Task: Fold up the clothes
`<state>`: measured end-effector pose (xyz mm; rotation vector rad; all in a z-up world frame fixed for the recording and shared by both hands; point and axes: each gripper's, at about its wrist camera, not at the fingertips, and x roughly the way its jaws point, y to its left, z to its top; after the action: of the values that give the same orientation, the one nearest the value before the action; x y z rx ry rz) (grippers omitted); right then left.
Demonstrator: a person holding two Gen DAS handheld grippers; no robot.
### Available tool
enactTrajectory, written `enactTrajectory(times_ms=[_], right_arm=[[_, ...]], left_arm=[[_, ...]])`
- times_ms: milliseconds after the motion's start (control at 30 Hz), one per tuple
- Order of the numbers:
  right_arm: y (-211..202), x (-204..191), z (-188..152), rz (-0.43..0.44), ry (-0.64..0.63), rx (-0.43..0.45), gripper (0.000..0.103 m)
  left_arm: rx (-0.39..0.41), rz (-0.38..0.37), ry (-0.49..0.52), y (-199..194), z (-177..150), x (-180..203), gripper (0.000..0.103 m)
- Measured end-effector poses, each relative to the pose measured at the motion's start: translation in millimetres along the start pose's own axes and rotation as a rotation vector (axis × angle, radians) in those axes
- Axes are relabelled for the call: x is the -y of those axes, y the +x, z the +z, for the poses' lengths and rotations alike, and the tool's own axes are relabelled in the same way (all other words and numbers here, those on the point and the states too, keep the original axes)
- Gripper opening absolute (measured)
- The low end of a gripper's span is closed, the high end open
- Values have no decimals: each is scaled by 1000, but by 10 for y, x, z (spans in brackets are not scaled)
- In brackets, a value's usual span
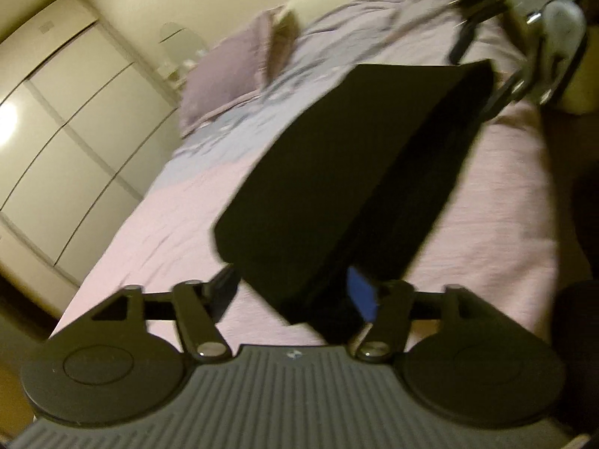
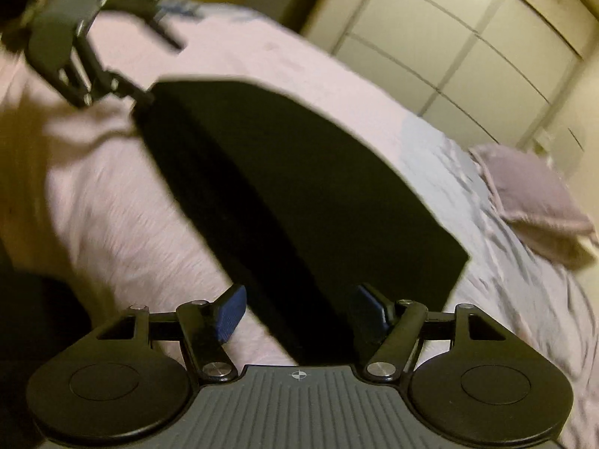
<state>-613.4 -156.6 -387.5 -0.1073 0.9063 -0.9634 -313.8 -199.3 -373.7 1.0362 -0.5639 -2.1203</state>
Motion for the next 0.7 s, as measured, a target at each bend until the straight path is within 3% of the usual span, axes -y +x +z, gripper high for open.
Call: enactTrajectory(times_ms=[167,300,367,400,533,600,633,667,700], right_arm=[[289,-322,-42,-55,-268,-11,69],[410,-323,1,-102,-368,-21,68],[384,-271,44,-80,-341,-25,48],[359,-248,66,-62,-328,-25,28],[181,-199,141,-99,-283,15,22],[86,-222,149,-104,-261,26,22],[68,-243,151,-98,-251,25,22],[50,-264,154,-92,-242,25,22],[50,-282,149,-91,-248,20,23]], left_arm=[[10,-6,177,121,78,407,72],[29,65,302,297,111,610,80],[39,101,352,372,125,691,84],[38,114,372,412,133,714,84],[14,146,419,575,165,741,85],[-20,145,426,654,164,720,71],[-45,141,429,703,167,714,53],[-60,130,424,744,178,706,43],[-70,114,415,777,193,694,41]])
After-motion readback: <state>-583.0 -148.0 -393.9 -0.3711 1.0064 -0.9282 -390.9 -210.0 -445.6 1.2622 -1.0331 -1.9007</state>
